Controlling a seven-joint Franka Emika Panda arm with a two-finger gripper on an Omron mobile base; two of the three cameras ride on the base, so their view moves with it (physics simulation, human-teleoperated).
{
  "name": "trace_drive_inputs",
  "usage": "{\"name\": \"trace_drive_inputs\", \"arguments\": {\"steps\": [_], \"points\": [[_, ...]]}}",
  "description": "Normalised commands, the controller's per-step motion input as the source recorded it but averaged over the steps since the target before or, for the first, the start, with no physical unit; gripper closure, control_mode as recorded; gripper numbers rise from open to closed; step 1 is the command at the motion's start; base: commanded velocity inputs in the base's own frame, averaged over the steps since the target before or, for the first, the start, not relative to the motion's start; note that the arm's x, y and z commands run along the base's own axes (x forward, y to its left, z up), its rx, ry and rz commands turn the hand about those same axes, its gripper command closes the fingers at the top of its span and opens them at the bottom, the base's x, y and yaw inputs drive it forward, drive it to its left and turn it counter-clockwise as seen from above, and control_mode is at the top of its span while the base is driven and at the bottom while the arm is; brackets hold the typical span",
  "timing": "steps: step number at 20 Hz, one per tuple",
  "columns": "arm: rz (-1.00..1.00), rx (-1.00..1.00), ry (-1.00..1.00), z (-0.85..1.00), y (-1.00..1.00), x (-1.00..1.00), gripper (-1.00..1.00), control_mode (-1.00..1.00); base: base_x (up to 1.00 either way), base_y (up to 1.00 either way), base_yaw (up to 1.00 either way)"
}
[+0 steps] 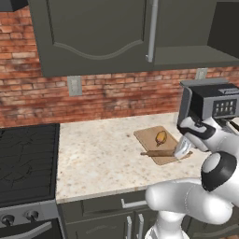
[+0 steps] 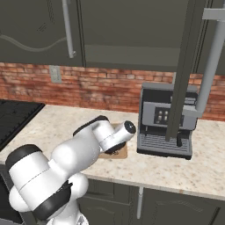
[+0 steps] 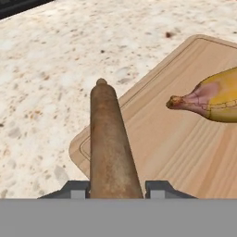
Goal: Open the cabinet, retrieve the rolling pin, and place it next to the meat on the cutting board to prepare for tenderizing.
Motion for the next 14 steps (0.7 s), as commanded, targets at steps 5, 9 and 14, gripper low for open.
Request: {"name": "trace_drive_inputs", "arguments": {"steps": [5, 9, 14], "points": [[0.07, 0.0, -0.09, -0.03, -0.03, 0.06, -1.0, -1.0, 0.0, 0.0, 0.0], [0.06, 0.0, -0.13, 0.0, 0.0, -0.02, -1.0, -1.0, 0.0, 0.0, 0.0], [0.03, 0.0, -0.07, 0.22, 0.03, -0.09, -1.0, -1.0, 0.0, 0.0, 0.0]]}}
